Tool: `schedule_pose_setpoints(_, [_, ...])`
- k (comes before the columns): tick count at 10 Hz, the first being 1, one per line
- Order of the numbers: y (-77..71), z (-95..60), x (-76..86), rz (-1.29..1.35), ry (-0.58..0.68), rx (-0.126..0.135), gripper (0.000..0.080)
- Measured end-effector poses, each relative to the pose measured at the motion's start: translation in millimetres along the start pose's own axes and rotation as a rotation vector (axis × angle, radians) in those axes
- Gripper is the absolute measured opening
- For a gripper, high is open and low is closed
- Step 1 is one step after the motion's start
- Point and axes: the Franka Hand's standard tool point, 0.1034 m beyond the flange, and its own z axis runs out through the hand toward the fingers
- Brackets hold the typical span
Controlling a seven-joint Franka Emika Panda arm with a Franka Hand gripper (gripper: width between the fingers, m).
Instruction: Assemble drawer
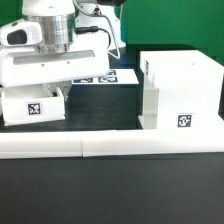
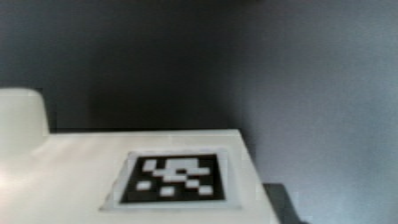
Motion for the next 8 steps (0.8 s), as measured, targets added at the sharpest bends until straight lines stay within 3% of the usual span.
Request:
schedule_pose_setpoints(3, [-29.9,-7.0,16.1,-0.015,0.009,-0.005,0.0041])
schedule_pose_setpoints(4, [-38.8,-12.6,21.7,-0.028,0.004,0.005,0.0041])
schedule_pose_setpoints(6, [-43.6,-22.2,32.6,-0.043,0.018,0.011,0.0042])
schedule_pose_setpoints(8, [-42.9,-18.8,29.9,-0.071,0.012,0.011,0.0042])
